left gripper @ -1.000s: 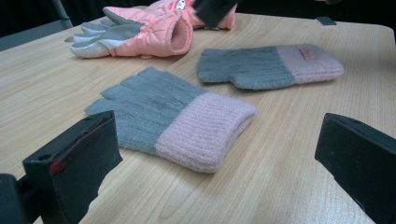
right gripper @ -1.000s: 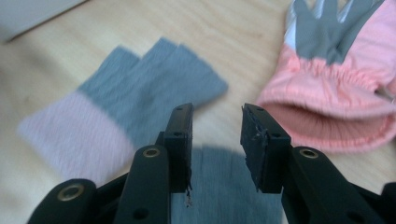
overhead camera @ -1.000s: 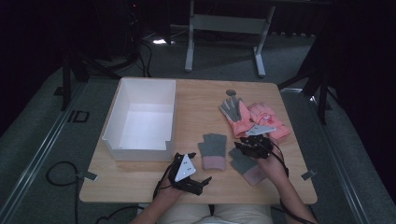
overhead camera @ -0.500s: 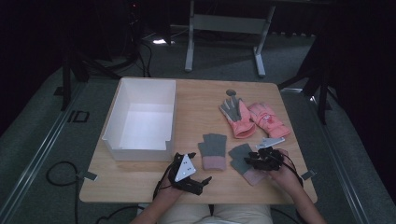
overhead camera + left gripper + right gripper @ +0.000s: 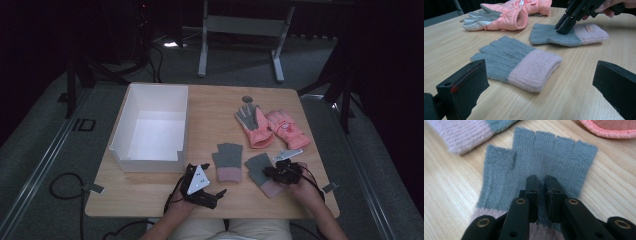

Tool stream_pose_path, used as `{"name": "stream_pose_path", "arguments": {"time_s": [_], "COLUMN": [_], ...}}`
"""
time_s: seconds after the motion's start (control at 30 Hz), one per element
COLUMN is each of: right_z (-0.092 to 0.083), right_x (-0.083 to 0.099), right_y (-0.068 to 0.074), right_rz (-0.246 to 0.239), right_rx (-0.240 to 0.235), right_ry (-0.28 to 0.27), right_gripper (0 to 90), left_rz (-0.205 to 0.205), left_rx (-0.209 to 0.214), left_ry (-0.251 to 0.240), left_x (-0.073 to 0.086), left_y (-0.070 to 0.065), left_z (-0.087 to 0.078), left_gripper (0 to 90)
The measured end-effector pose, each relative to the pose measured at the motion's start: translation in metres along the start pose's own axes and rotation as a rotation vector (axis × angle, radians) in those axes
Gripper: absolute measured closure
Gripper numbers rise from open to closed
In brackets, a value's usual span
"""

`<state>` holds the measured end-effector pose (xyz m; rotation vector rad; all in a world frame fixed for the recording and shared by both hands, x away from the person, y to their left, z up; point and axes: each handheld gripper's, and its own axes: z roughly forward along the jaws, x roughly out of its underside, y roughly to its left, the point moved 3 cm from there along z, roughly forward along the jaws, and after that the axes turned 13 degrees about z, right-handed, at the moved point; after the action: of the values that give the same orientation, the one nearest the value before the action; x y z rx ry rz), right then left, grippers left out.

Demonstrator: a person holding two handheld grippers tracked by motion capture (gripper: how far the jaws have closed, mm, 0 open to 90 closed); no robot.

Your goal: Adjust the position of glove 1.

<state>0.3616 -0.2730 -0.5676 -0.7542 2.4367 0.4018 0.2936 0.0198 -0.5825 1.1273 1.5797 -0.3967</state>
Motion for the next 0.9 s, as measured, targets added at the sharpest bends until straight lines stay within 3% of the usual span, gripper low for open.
{"name": "stream_pose_path", "arguments": {"time_s": [0.13,0.23,0.37,0.5,0.57,0.6,0.73,0.9], "right_z": [-0.002,-0.008,-0.028,-0.047,-0.054,-0.066,-0.087,-0.094], "right_x": [0.002,0.000,-0.006,-0.013,-0.016,-0.020,-0.025,-0.021], "right_y": [0.003,0.003,0.006,0.010,0.012,0.016,0.019,0.020], "right_rz": [0.025,0.082,0.156,0.202,0.212,0.235,0.298,0.345], "right_rx": [0.024,0.038,0.047,0.077,0.095,0.122,0.192,0.243], "right_ry": [-0.019,-0.031,-0.085,-0.135,-0.158,-0.189,-0.252,-0.270], "right_gripper": [84.0,84.9,85.0,85.1,85.2,85.2,85.2,85.2], "left_rz": [-0.003,0.000,-0.001,-0.002,0.000,0.001,0.000,0.003], "left_rx": [0.001,0.000,-0.002,-0.001,-0.002,-0.003,-0.006,-0.009], "left_ry": [-0.001,0.001,-0.002,0.001,0.002,0.004,-0.002,-0.001], "left_x": [0.000,0.000,0.000,0.000,0.000,0.000,0.000,0.000], "left_y": [0.000,0.000,0.000,0.000,0.000,0.000,0.000,0.000], "left_z": [0.000,0.000,0.000,0.000,0.000,0.000,0.000,0.000], "left_gripper": [0.0,0.0,0.0,0.0,0.0,0.0,0.0,0.0]}}
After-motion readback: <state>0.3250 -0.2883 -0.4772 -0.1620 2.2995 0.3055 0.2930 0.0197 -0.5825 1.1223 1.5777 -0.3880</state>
